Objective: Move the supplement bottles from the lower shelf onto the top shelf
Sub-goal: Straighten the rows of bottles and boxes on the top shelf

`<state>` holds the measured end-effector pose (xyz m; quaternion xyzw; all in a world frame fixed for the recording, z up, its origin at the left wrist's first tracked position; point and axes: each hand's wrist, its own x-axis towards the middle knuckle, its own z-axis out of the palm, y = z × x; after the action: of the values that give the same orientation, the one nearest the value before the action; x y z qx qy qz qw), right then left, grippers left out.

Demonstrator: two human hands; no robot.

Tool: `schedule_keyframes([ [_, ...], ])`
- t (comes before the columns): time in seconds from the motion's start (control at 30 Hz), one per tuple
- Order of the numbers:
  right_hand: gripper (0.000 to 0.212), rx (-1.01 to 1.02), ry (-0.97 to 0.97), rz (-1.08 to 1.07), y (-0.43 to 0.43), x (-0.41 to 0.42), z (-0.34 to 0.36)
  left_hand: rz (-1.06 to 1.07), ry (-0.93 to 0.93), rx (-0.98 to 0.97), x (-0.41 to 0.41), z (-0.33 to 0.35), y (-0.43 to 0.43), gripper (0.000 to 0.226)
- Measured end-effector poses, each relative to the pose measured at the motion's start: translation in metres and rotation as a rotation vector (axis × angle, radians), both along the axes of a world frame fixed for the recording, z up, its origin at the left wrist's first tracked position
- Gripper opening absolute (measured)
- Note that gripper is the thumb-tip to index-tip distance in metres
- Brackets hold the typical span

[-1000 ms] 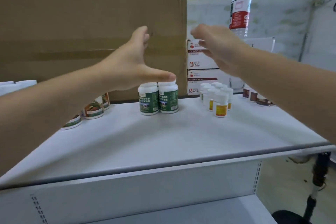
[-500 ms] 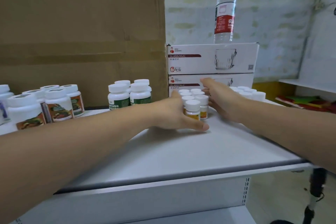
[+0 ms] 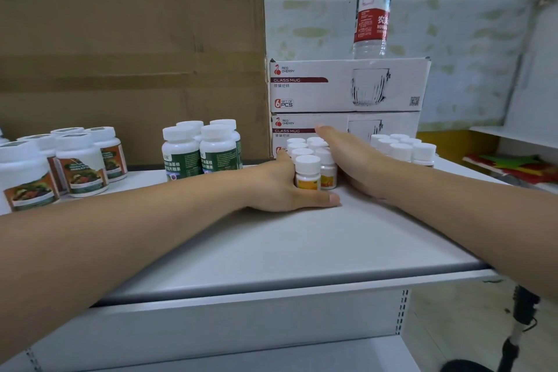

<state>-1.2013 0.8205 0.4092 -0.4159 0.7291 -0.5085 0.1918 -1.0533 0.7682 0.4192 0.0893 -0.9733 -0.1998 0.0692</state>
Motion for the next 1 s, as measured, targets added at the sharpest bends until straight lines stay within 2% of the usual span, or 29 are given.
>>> schedule_keyframes([
  [0.53, 0.060, -0.026, -0.013, 0.013, 0.006, 0.003, 0.002, -0.004, 0.051, 0.035, -0.005, -0.009, -0.008, 0.062],
  [0.7, 0.056, -0.039, -0.008, -0.042, 0.013, 0.007, 0.006, 0.089, -0.053, 0.005, 0.005, -0.001, -0.003, 0.058],
  [0.8, 0.062, -0.079, 0.080, -0.067, 0.022, 0.015, 0.016, 0.199, -0.088, -0.008, 0.016, 0.011, -0.002, 0.035],
  [0.9, 0.048, -0.110, 0.233, -0.090, 0.032, 0.028, 0.035, 0.224, -0.063, -0.069, 0.034, 0.026, 0.005, 0.058],
  [0.97, 0.044, -0.124, 0.324, -0.078, 0.037, 0.041, 0.050, 0.223, -0.053, -0.109, 0.055, 0.040, 0.011, 0.040],
  [1.0, 0.043, -0.144, 0.359, -0.066, 0.038, 0.049, 0.057, 0.236, -0.045, -0.131, 0.068, 0.046, 0.012, 0.049],
])
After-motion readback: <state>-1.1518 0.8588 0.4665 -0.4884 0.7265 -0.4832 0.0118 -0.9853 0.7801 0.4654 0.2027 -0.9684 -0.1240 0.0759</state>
